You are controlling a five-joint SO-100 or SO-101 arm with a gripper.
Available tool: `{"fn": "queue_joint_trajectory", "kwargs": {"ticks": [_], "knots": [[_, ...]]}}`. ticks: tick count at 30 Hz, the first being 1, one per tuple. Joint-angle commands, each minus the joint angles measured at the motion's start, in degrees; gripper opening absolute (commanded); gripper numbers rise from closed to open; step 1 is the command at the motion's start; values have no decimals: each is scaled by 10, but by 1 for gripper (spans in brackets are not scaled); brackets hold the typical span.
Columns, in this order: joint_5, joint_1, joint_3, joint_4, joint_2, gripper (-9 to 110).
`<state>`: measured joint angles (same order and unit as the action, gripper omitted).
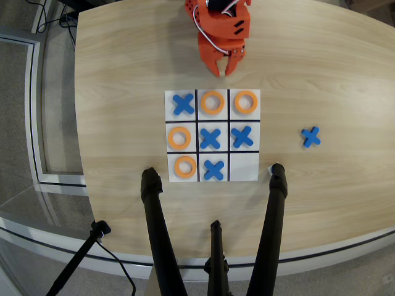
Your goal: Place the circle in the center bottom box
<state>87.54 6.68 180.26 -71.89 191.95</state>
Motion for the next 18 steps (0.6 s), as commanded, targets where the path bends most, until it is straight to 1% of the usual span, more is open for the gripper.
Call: {"fn": "queue_joint_trajectory", "kwargs": {"ticks": [1, 5, 11, 14, 18], "knots": [[3, -4, 33, 18, 4, 0], [3, -5, 33, 11, 4, 0], [3, -22, 33, -36, 4, 0], [7, -62, 33, -33, 4, 0], [7, -146, 33, -47, 4, 0]]}}
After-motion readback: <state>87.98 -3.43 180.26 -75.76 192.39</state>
